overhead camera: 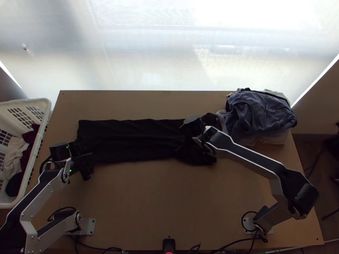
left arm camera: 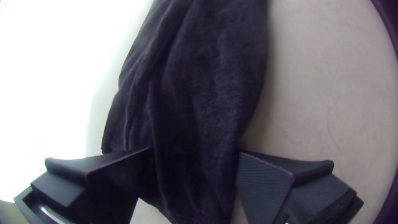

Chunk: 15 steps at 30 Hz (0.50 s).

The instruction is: Fold the t-shirt

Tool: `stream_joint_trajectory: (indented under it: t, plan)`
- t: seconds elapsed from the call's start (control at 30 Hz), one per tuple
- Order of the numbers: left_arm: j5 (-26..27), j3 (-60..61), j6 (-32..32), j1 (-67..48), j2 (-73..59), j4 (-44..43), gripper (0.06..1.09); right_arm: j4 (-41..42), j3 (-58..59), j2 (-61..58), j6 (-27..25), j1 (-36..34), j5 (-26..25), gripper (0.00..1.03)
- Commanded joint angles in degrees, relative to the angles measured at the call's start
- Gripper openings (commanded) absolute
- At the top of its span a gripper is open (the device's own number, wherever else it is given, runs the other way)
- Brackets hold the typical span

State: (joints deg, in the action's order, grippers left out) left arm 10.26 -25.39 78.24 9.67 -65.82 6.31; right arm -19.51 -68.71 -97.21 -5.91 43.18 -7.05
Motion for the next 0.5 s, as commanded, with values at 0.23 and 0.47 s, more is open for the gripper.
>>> stream_joint_trajectory:
  t: [0.23,0.47]
  plan:
    - [0.5,-0.5,0.1,-1.1,-0.3,2.3,0.60,22.6,9.4,-8.6,-5.2,3.1,-5.3,0.03]
    - [1.1,-1.4,0.5,-1.2,-0.5,2.0,0.41,24.4,8.6,-11.0,-5.3,3.0,-5.3,0.03]
